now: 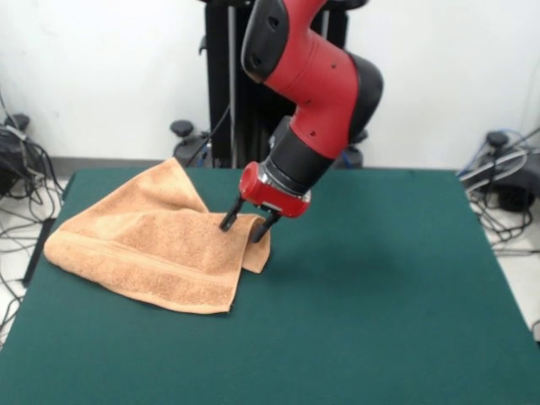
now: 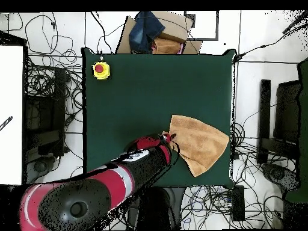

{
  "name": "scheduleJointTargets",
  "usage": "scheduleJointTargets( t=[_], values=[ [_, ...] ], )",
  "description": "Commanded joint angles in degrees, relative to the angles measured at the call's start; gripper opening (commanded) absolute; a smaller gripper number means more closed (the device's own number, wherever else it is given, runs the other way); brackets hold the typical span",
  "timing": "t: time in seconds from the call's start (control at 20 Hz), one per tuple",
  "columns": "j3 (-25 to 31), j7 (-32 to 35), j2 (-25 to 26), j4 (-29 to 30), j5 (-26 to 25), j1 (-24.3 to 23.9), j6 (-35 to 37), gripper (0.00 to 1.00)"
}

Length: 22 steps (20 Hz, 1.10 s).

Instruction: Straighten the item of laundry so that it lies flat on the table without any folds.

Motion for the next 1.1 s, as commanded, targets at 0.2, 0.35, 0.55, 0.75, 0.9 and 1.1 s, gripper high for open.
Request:
scheduleJointTargets(
  t=[0.2,0.35,0.55,0.75,0.9,1.1],
  values=[
    [2.33,13.33,2.21,-0.13,5.23,1.49,-3.24,1.00],
    [2.07,12.85,2.68,-0.29,5.18,0.93,-4.16,1.00],
    [1.12,11.97,5.08,-2.25,5.84,-0.16,-4.51,1.00],
    [1.34,10.91,7.37,-4.33,5.56,-2.32,-7.17,1.00],
    [0.07,10.89,9.38,-5.44,6.68,-2.07,-8.61,1.00],
    [-0.62,10.27,10.61,-6.32,7.48,-2.26,-8.65,1.00]
  ],
)
